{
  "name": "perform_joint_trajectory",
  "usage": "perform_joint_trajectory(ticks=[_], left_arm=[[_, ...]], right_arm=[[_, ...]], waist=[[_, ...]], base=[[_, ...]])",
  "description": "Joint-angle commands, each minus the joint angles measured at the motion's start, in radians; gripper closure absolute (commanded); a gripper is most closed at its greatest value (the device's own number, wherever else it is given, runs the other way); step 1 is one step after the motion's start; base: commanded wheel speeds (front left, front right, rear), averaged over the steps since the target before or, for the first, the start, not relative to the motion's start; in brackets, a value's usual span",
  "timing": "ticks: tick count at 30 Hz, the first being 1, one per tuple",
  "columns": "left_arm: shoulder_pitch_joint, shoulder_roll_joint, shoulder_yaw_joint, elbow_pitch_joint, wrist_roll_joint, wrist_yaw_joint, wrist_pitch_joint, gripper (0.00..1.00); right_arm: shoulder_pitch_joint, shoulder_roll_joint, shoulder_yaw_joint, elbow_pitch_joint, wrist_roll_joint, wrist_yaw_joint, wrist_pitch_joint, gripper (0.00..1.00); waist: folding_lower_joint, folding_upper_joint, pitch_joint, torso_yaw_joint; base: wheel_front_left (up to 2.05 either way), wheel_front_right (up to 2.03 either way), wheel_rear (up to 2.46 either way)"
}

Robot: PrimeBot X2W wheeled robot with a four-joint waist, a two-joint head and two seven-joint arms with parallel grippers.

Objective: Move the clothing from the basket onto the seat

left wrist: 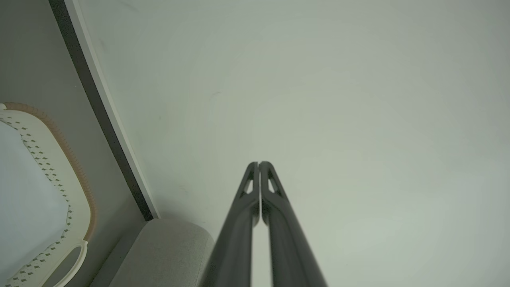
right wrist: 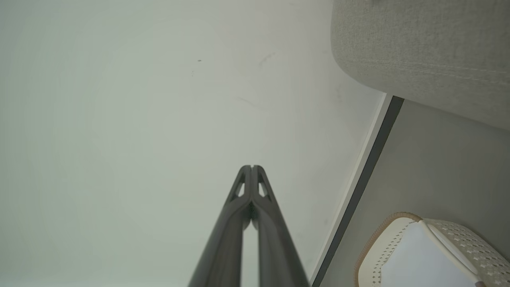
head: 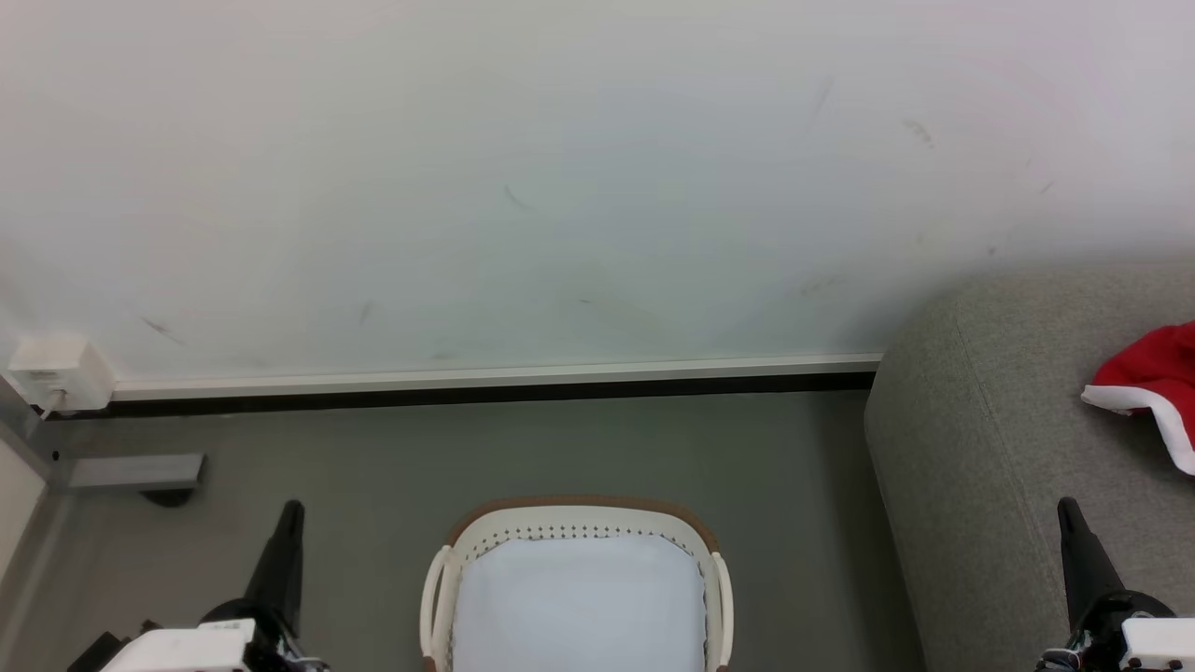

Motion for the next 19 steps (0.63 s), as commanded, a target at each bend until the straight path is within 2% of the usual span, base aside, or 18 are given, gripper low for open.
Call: perform_joint_trajectory(ticks=[1, 19], left_arm=[[-0.011, 0.003, 0.003, -0.003, -0.025, -0.004, 0.007, 1.0], [-0.011, 0.003, 0.002, -0.003, -0.025, -0.004, 0.008, 1.0]], right_arm=[[-0.013, -0.008, -0.006, -0.008, 0.022, -0.002, 0.003, 1.0], [-0.013, -0.007, -0.006, -0.007, 0.02, -0.002, 0.004, 1.0]], waist=[[0.0, 0.0, 0.001, 0.0], [0.0, 0.0, 0.001, 0.0]], base=[[0.0, 0.0, 0.0], [0.0, 0.0, 0.0]])
